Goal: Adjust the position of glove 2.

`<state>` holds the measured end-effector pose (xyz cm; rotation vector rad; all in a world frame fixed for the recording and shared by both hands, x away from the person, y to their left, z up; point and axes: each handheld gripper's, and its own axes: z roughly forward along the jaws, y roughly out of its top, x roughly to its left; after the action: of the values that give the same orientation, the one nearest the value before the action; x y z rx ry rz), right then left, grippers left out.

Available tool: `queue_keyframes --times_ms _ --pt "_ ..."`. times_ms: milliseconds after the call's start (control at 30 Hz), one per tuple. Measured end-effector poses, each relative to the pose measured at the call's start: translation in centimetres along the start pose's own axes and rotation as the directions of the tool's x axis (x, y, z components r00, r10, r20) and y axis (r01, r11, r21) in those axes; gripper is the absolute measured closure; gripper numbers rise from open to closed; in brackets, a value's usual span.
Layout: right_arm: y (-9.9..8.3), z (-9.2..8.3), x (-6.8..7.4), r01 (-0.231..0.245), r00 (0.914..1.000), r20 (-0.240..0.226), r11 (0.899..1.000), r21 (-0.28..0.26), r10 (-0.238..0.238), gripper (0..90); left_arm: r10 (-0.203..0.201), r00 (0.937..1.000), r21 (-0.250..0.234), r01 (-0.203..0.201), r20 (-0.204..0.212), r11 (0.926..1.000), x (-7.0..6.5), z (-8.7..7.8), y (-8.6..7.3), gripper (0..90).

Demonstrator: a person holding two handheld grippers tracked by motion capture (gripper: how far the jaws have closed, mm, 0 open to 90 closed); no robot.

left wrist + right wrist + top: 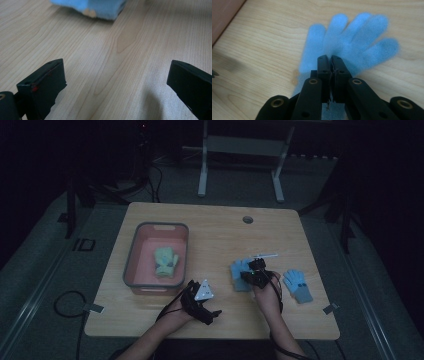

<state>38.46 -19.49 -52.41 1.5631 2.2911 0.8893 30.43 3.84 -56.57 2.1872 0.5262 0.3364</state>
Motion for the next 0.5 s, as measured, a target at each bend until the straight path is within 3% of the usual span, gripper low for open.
queue_keyframes --times_ms 267,500 --pt "-0.8 1.3 -0.3 -0.019 0.9998 0.008 1.000 0.023 0.019 76.4 0.012 0.9999 0.005 -0.012 -0.002 0.9999 0.0 0.1 -0.1 2.3" --pt "-0.1 -0.4 -0.6 0.008 1.0000 0.002 1.000 -0.016 -0.008 67.4 0.006 1.0000 -0.002 -0.006 0.003 1.0000 0.1 0.0 -0.1 2.3"
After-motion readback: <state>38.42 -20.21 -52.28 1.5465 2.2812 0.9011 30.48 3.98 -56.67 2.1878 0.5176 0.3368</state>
